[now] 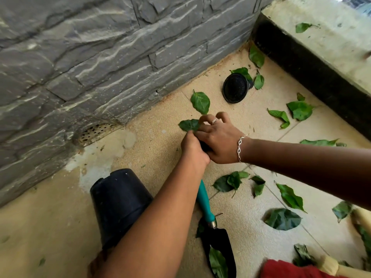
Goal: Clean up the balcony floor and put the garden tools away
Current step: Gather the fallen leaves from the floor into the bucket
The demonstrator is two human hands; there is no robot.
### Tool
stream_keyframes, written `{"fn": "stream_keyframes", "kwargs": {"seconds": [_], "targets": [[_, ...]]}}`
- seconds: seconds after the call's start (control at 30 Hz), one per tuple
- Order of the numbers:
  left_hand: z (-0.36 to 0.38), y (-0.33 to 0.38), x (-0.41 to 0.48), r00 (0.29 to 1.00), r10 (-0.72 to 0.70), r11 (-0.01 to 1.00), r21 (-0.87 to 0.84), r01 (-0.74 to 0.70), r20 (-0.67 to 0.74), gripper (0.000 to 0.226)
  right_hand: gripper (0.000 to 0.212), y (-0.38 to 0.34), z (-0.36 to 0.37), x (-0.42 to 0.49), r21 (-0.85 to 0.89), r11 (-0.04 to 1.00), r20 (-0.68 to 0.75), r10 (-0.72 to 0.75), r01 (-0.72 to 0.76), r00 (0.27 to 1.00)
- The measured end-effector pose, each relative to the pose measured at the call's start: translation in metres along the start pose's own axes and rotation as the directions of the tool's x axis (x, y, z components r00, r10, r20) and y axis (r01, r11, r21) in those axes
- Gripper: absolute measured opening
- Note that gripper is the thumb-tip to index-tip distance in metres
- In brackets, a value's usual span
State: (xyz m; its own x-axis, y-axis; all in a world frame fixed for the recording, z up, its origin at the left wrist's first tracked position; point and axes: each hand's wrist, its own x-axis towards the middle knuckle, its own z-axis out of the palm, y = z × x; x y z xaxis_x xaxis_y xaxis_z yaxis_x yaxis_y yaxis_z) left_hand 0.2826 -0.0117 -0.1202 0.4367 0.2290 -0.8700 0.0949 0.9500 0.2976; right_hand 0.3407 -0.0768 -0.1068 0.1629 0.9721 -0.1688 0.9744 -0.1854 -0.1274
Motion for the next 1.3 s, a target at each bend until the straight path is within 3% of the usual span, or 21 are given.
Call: {"fn": "stream_keyframes", "kwargs": {"seconds": [0.07, 0.13, 0.2, 0.23, 0.3, 0.37, 0.4, 0.47, 0.53, 0.6, 0.7, 0.8, 0.83, 0.87, 0.9, 0.97, 1.03, 1.13, 1.23, 1.3], "targets": [[-0.003, 0.006, 0.008, 0.998, 0.018, 1.000, -0.012, -0.019, -0.064, 0.042, 0.059, 0.012, -0.005, 0.012, 0.055, 0.997, 0.232, -0.069, 0.057, 0.970], [-0.008, 0.017, 0.016, 0.986, 0.033, 0.999, -0.005, -0.035, -0.164, 0.041, 0.078, 0.015, -0.010, 0.024, 0.417, 0.908, 0.414, -0.137, -0.053, 0.900], [-0.014, 0.030, 0.018, 0.965, 0.075, 0.997, -0.002, -0.078, -0.250, 0.035, 0.075, 0.022, -0.012, 0.037, 0.660, 0.735, 0.288, -0.058, -0.154, 0.956], [-0.016, 0.036, 0.020, 0.958, 0.096, 0.995, 0.005, -0.099, -0.271, 0.033, 0.072, 0.029, -0.012, 0.043, 0.652, 0.738, 0.206, 0.046, -0.172, 0.977], [-0.018, 0.043, 0.023, 0.956, 0.120, 0.992, 0.004, -0.123, -0.267, 0.032, 0.078, 0.046, -0.007, 0.056, 0.395, 0.900, 0.125, 0.146, -0.184, 0.981], [-0.016, 0.043, 0.020, 0.960, 0.120, 0.991, -0.025, -0.131, -0.252, 0.033, 0.089, 0.057, 0.007, 0.064, 0.109, 0.980, 0.230, 0.136, -0.164, 0.964], [-0.015, 0.042, 0.019, 0.960, 0.122, 0.990, -0.033, -0.135, -0.253, 0.032, 0.087, 0.058, 0.017, 0.064, 0.051, 0.988, 0.275, 0.125, -0.145, 0.953], [-0.016, 0.038, 0.018, 0.952, 0.145, 0.987, -0.025, -0.157, -0.268, 0.029, 0.068, 0.051, 0.035, 0.054, 0.072, 0.995, 0.221, 0.052, -0.070, 0.974], [-0.018, 0.034, 0.020, 0.938, 0.175, 0.982, -0.009, -0.186, -0.298, 0.027, 0.040, 0.044, 0.046, 0.040, 0.129, 0.988, -0.002, -0.090, 0.090, 0.996], [-0.019, 0.030, 0.022, 0.930, 0.189, 0.980, -0.004, -0.201, -0.315, 0.031, 0.029, 0.042, 0.047, 0.032, 0.098, 0.983, -0.084, -0.147, 0.155, 0.986], [-0.016, 0.021, 0.023, 0.921, 0.226, 0.974, 0.082, -0.211, -0.317, 0.036, 0.025, 0.042, 0.032, 0.030, 0.161, 0.987, -0.018, 0.027, -0.024, 0.999], [-0.013, 0.013, 0.019, 0.898, 0.361, 0.919, 0.259, -0.297, -0.251, 0.021, 0.027, 0.046, 0.014, 0.026, 0.420, 0.876, 0.021, 0.253, -0.238, 0.967], [-0.014, 0.011, 0.019, 0.863, 0.462, 0.846, 0.395, -0.359, -0.205, 0.012, 0.027, 0.049, 0.008, 0.022, 0.500, 0.818, 0.049, 0.301, -0.285, 0.952], [-0.018, 0.010, 0.019, 0.804, 0.581, 0.696, 0.590, -0.410, -0.126, 0.007, 0.027, 0.052, 0.003, 0.017, 0.563, 0.761, 0.090, 0.330, -0.322, 0.940], [-0.022, 0.010, 0.019, 0.740, 0.672, 0.467, 0.769, -0.437, 0.012, 0.011, 0.026, 0.055, 0.001, 0.011, 0.609, 0.711, 0.130, 0.349, -0.352, 0.928], [-0.028, 0.009, 0.021, 0.684, 0.654, 0.021, 0.896, -0.443, 0.322, 0.020, 0.027, 0.062, 0.000, -0.003, 0.664, 0.636, 0.192, 0.365, -0.394, 0.911], [-0.027, 0.006, 0.023, 0.718, 0.527, -0.216, 0.888, -0.405, 0.455, 0.027, 0.029, 0.065, 0.001, -0.018, 0.689, 0.597, 0.235, 0.351, -0.410, 0.906], [-0.024, 0.000, 0.026, 0.717, 0.458, -0.396, 0.843, -0.365, 0.526, 0.024, 0.025, 0.059, 0.007, -0.043, 0.639, 0.694, 0.246, 0.222, -0.330, 0.944], [-0.026, -0.003, 0.028, 0.665, 0.479, -0.462, 0.809, -0.364, 0.573, 0.018, 0.023, 0.040, 0.023, -0.076, 0.418, 0.908, 0.102, -0.002, -0.041, 0.995], [-0.027, -0.003, 0.028, 0.654, 0.467, -0.503, 0.787, -0.356, 0.595, 0.020, 0.029, 0.028, 0.040, -0.100, 0.256, 0.961, 0.019, -0.113, 0.104, 0.993]]}}
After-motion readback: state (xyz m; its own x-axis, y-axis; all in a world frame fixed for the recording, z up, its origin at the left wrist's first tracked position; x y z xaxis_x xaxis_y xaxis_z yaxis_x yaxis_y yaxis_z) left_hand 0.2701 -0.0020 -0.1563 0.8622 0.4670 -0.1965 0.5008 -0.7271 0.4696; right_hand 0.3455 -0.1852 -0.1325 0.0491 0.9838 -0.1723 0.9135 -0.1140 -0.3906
